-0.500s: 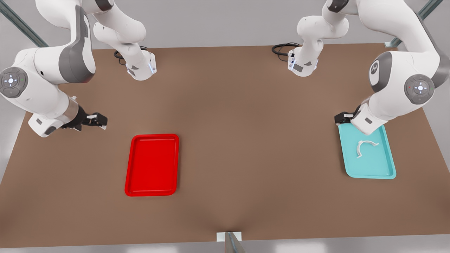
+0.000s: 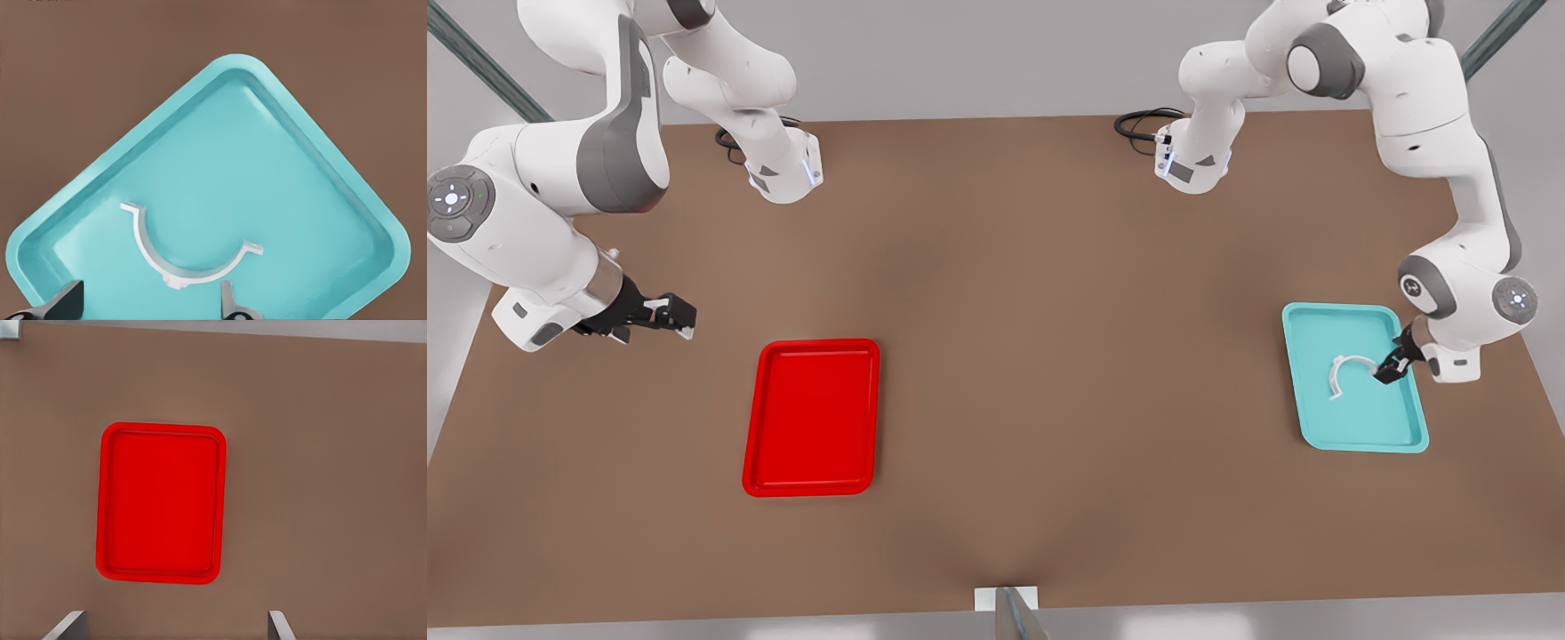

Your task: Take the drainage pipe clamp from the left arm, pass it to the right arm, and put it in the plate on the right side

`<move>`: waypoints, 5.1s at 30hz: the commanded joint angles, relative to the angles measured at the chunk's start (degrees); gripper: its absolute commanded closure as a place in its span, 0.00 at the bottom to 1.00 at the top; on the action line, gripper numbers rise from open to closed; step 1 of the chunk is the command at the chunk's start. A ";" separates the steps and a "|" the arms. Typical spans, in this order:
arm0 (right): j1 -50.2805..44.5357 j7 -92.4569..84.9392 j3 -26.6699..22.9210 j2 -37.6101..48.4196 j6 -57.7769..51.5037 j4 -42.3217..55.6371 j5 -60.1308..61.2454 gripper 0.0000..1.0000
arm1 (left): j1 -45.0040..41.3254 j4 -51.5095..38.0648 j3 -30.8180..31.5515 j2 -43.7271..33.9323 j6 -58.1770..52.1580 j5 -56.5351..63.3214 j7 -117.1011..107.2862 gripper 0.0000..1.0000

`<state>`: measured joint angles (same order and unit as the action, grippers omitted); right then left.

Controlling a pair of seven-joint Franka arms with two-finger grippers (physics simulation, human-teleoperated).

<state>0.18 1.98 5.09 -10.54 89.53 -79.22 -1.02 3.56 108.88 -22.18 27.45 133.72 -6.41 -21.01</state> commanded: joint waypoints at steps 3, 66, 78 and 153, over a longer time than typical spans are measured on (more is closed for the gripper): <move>0.00 0.39 0.01 0.00 0.30 0.03 0.06 0.00 | 1.72 1.51 -0.05 2.52 13.76 -7.47 -13.54 0.00; -0.62 1.80 1.77 -4.04 1.35 4.50 -0.47 0.00 | -22.63 -17.47 3.02 6.21 -19.72 -24.70 -40.33 0.79; -24.43 56.81 2.03 -22.33 17.00 12.77 -5.48 0.00 | -45.30 -27.32 15.15 10.43 1.46 -29.98 -88.59 0.79; 7.56 23.16 14.34 -27.69 34.31 -18.08 -10.93 0.19 | -12.17 -36.28 17.61 -6.00 -41.87 4.65 27.25 0.00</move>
<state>7.73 38.85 19.41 -38.27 121.92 -97.36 -10.98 -8.49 72.65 -4.55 21.35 89.56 -1.89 -24.99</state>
